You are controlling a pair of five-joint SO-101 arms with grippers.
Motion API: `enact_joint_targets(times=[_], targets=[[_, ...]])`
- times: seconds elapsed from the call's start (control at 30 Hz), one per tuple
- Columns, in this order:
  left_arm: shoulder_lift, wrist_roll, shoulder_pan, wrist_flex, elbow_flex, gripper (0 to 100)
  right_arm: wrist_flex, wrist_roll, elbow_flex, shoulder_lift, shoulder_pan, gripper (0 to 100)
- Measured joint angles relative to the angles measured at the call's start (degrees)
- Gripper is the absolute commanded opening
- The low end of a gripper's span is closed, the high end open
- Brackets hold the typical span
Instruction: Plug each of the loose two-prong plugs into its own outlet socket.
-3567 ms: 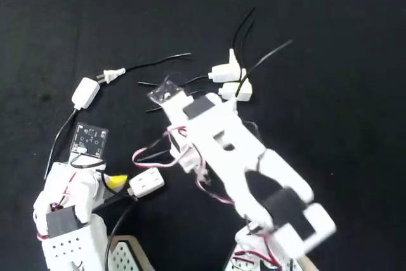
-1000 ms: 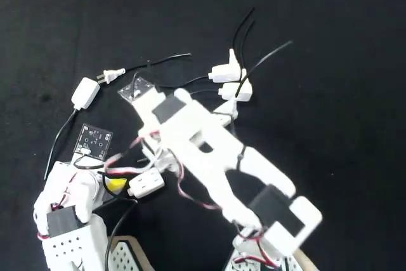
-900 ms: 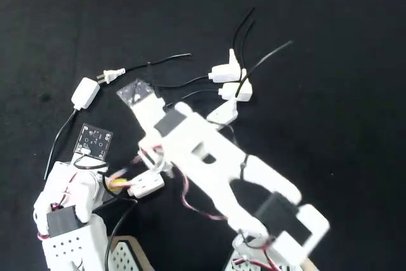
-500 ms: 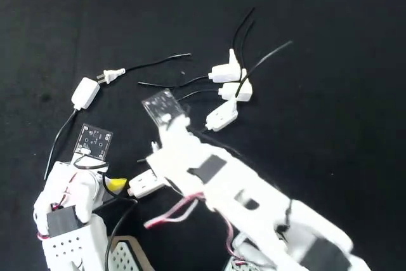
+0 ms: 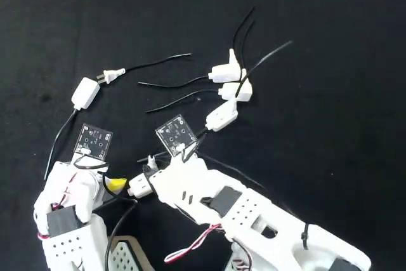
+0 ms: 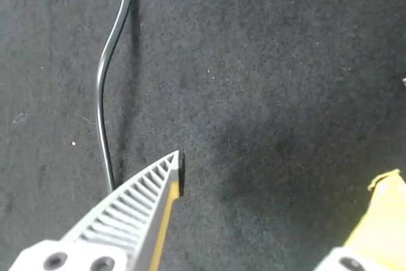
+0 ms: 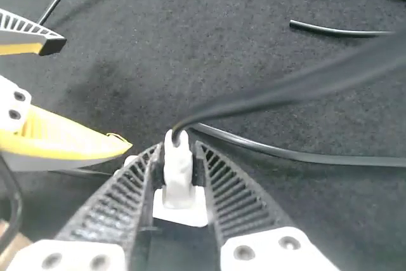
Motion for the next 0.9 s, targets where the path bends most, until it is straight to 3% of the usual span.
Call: enact_joint_targets(times=[0.57,0.9], targets=[[0.0,0.0,0.0,0.0,0.0,45,-3.6,-0.18,0.35,3.78,0.35,1.2],[0.0,0.0,0.0,0.0,0.0,45,6.15,-0.18,-3.52,4.13,3.96,1.2]])
